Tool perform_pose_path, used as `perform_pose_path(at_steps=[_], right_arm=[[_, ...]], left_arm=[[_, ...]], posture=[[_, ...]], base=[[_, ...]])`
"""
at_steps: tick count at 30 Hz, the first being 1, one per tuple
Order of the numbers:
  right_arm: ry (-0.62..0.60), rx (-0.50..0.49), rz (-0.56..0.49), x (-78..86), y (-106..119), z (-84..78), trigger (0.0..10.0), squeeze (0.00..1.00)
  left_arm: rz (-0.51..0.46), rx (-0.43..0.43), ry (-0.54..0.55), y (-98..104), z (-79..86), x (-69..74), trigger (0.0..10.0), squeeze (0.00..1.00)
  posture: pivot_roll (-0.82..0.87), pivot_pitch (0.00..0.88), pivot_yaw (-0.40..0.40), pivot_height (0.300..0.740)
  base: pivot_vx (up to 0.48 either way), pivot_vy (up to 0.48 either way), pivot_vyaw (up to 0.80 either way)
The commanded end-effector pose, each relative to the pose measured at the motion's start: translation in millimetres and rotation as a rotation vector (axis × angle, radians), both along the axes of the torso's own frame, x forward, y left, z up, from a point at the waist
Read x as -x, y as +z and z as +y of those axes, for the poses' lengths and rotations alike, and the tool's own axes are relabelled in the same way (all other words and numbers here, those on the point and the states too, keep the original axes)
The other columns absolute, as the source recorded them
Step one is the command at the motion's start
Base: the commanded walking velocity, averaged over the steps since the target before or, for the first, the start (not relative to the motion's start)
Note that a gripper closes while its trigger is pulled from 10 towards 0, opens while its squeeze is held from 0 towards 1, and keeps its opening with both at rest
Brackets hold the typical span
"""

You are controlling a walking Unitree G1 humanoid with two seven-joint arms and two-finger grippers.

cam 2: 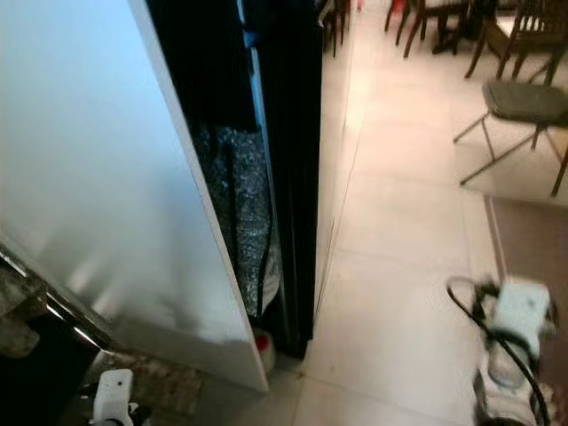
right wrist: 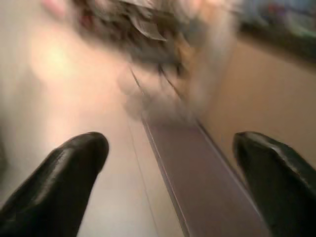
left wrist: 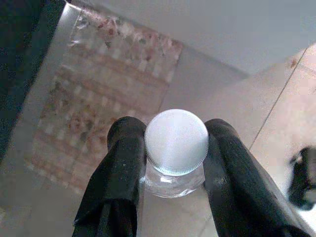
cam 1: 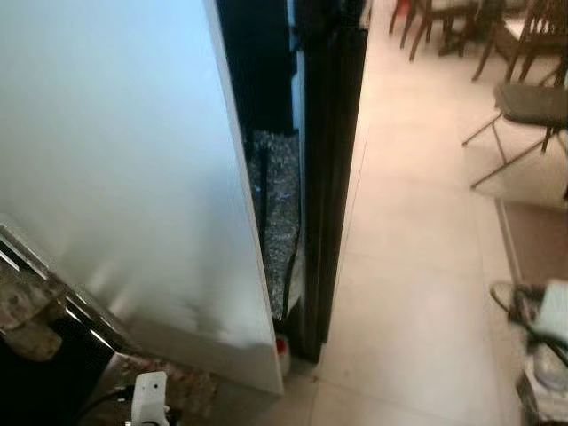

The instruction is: Restocking fridge

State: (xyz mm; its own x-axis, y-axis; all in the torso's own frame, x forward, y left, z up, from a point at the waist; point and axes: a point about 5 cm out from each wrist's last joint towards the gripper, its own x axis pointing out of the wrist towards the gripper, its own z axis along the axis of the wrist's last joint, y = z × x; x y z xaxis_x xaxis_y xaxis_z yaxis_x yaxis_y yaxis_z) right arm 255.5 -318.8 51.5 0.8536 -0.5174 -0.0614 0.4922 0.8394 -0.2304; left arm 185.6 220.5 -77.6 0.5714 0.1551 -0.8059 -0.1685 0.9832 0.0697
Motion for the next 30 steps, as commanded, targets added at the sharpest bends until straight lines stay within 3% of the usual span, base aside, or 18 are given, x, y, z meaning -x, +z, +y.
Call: perform_pose_path(at_steps=[1,2,7,8,9,10,11,12,14,20,30], right_arm=[[0.094,-0.052,0.117,11.8,-32.2,29.9,10.0,0.00],[0.187,-0.046,0.056,-0.6,-21.9,50.5,10.0,0.00],[0.394,-0.077,-0.062,-21.6,2.3,109.3,10.0,0.00],[0.464,-0.078,-0.072,-25.2,7.0,125.5,10.0,0.00],[0.618,-0.083,-0.058,-30.1,10.7,157.3,10.0,0.00],[0.692,-0.085,-0.041,-31.6,12.4,171.4,10.0,0.00],[0.692,-0.085,-0.041,-31.6,12.4,171.4,10.0,0.00],[0.868,-0.061,-0.043,-33.3,17.6,207.7,10.0,0.00],[0.926,-0.068,-0.047,-34.2,20.0,224.0,10.0,0.00],[0.950,-0.117,-0.060,-39.3,34.9,243.8,10.0,0.00],[0.619,-0.055,-0.107,-55.0,50.4,204.1,10.0,0.00]], left_arm=[[0.037,-0.003,-0.016,-4.8,-2.3,8.5,10.0,0.00],[0.036,-0.004,-0.018,-4.7,-2.4,8.1,10.0,0.00],[0.028,-0.007,-0.013,-4.3,-2.6,7.4,10.0,0.00],[0.027,-0.008,-0.012,-4.2,-2.6,7.3,10.0,0.00],[0.027,-0.009,-0.013,-4.2,-2.8,7.0,10.0,0.00],[0.028,-0.010,-0.015,-4.1,-3.0,6.9,10.0,0.00],[0.028,-0.010,-0.015,-4.1,-3.0,6.9,10.0,0.00],[0.027,-0.009,-0.014,-4.1,-3.5,6.5,10.0,0.00],[0.027,-0.008,-0.014,-4.1,-3.8,6.4,10.0,0.00],[0.028,-0.005,-0.014,-4.3,-4.1,6.6,10.0,0.00],[0.030,-0.003,-0.012,-4.4,-5.6,6.2,10.0,0.00]], posture=[[-0.09,0.000,0.081,0.740],[-0.09,0.000,0.082,0.740],[-0.09,0.000,0.082,0.740],[-0.09,0.000,0.083,0.740],[-0.09,0.000,0.082,0.740],[-0.09,0.000,0.082,0.740],[-0.09,0.000,0.082,0.740],[-0.08,0.000,0.082,0.740],[-0.08,0.000,0.082,0.740],[-0.08,0.000,0.079,0.740],[-0.07,0.000,0.076,0.740]], base=[[0.000,0.000,0.00],[0.000,0.000,0.00],[0.000,0.000,0.00],[0.000,0.000,0.00],[0.000,0.000,0.00],[0.000,0.000,0.00],[0.000,0.000,0.00],[0.000,0.000,0.00],[0.000,0.000,0.00],[0.000,0.000,0.00],[0.000,0.000,0.00]])
